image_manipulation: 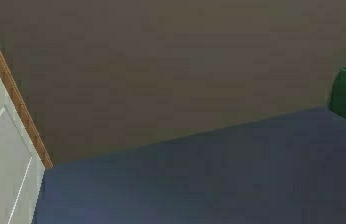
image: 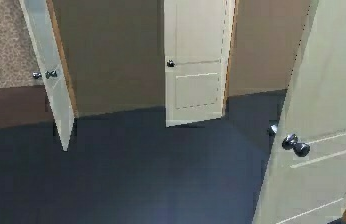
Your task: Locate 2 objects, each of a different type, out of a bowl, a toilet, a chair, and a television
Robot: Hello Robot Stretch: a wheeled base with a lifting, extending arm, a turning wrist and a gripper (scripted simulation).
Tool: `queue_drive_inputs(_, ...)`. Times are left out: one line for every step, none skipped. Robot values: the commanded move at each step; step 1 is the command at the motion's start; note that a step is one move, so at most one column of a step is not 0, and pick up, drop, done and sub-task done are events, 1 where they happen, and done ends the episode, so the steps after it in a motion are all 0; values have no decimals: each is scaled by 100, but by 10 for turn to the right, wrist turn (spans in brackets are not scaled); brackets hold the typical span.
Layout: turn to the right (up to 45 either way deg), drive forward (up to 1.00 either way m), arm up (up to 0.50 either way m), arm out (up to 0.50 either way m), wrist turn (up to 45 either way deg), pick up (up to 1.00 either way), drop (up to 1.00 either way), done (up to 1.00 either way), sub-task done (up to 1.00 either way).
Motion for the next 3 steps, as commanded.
queue_drive_inputs(30,0,0,0,0,0,0,0,0)
queue_drive_inputs(0,100,0,0,0,0,0,0,0)
queue_drive_inputs(0,65,0,0,0,0,0,0,0)
